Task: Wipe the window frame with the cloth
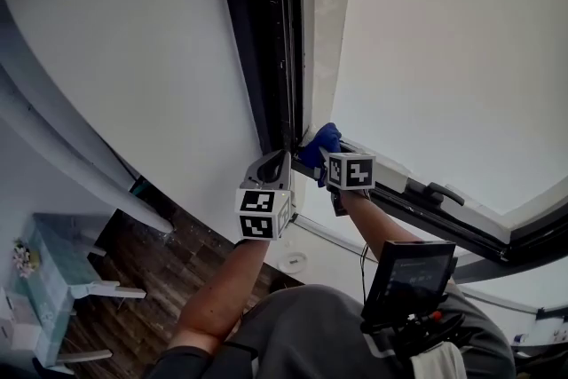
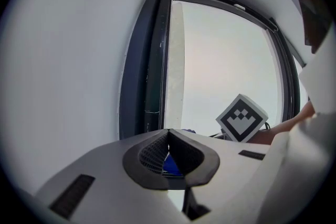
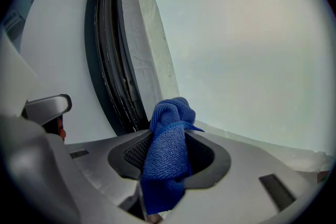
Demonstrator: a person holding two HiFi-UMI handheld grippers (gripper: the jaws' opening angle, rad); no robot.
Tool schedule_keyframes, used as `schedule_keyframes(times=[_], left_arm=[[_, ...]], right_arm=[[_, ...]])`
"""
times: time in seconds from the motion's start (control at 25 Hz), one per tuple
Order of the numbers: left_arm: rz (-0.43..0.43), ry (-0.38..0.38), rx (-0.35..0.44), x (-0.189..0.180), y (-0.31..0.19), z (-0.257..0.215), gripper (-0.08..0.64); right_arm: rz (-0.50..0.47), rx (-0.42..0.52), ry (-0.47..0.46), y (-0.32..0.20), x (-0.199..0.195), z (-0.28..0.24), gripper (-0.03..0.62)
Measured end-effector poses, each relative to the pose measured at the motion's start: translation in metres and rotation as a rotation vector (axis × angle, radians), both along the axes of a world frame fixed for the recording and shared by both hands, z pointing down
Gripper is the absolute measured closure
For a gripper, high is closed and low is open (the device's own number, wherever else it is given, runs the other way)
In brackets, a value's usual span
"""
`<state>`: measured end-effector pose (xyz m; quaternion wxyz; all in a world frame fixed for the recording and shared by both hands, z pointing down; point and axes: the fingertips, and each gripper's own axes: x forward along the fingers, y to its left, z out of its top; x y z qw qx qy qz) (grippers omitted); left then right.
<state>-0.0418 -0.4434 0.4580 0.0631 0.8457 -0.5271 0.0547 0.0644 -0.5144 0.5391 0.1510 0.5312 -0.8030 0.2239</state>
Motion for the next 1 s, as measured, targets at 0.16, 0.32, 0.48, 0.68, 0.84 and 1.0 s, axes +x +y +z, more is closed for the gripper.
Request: schedule_keyframes(times=[0.16,0.32,0.48,0.68,0.84,1.0], left_arm=[[0.053,-0.031,0.002,0.002,-0.011,-0.004,0.551],[0.067,-0.036,0.017,0.004,-0.018,-0.014,0.551],[0.136,-0.023,0.071,0.016,-0.018,-0.039,0.551],[0.115,0.008,0.107,0.023,-0.023,-0.075,0.551],[0.117,0.021,0.126,0.027,-0.023,-0.104,0.551],[0.162,0.03,0.143,0.035,-0.019,-0.133,0.551]], right_arm=[[-0.012,-0.005,-0.004,-0.017,-0.015,0.002,0.422],[-0.032,0.014,-0.021,-0.024,-0.023,-0.012,0.422],[-0.062,0.063,-0.042,-0.024,-0.028,-0.039,0.422],[-0.087,0.131,-0.078,-0.023,-0.031,-0.083,0.422],[-0.106,0.177,-0.105,-0.023,-0.032,-0.118,0.422],[-0.136,0.233,-0.142,-0.021,-0.032,-0.158,0.422]])
